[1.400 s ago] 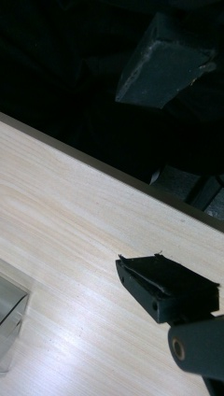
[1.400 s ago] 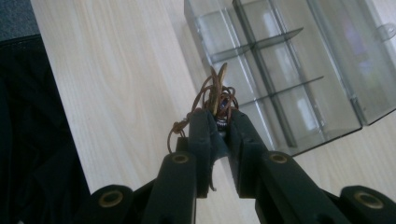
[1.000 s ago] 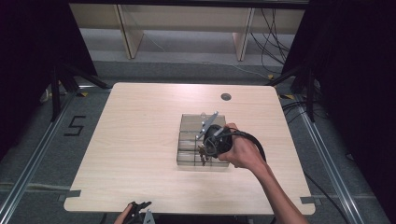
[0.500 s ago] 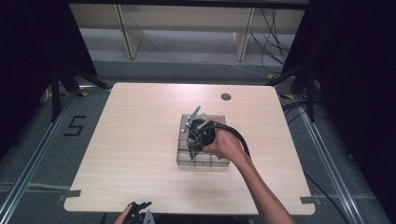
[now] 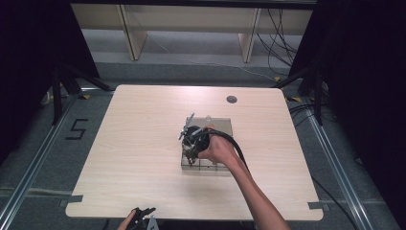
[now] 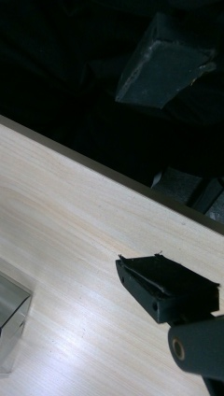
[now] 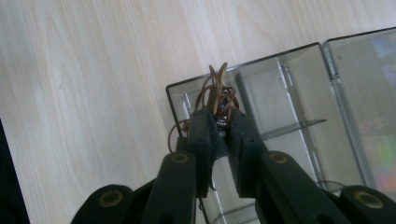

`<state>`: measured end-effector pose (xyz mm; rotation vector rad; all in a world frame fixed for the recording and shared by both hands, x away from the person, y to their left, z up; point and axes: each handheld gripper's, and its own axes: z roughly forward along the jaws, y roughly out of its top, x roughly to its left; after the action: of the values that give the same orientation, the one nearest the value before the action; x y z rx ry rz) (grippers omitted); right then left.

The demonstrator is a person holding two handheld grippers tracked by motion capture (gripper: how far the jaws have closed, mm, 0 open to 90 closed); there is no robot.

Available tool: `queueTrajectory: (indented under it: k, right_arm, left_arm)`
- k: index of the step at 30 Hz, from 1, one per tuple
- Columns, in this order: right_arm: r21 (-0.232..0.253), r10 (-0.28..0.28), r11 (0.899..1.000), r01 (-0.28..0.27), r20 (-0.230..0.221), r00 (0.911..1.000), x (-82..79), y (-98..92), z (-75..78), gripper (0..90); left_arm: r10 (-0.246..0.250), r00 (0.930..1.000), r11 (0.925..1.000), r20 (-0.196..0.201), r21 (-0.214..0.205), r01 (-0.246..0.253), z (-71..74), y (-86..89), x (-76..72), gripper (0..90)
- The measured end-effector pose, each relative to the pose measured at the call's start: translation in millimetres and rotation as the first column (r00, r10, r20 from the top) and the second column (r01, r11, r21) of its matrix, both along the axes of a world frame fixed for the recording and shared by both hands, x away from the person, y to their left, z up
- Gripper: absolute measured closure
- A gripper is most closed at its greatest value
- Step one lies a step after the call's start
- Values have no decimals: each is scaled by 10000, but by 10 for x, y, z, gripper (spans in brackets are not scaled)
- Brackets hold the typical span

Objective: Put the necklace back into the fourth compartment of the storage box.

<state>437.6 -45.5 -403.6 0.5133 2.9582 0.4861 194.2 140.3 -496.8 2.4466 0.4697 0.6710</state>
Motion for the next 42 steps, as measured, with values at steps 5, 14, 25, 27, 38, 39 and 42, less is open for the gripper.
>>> queueTrajectory:
  k: [5,14,25,27,38,39,42]
  right_arm:
    - [-44,-161,9999,160,-236,9996,17,16,-119,812]
    - [-145,-158,9998,150,-564,9983,99,22,-260,811]
    - [-237,-322,9993,299,-1037,9941,184,36,-470,811]
    - [-154,-426,9990,411,-1147,9925,189,34,-482,808]
    - [540,-917,9940,947,-555,9942,198,-121,-350,675]
    - [564,-989,9932,1017,-513,9938,188,-137,-328,668]
    - [823,-1145,9897,1172,-363,9928,162,-191,-272,658]
  left_arm:
    - [6,10000,10000,3,40,-6,12,7,-1,162]
    - [-33,10000,10000,10,-4,33,9,-5,-12,162]
    - [3,10000,10000,-63,-79,-3,18,7,-3,162]
    - [4,10000,10000,24,24,-4,13,7,-7,162]
    - [-14,10000,10000,-13,-50,14,9,0,-11,162]
    - [-5,10000,10000,-2,-37,5,11,2,-10,162]
    - [19,10000,10000,3,-67,-19,6,1,-10,162]
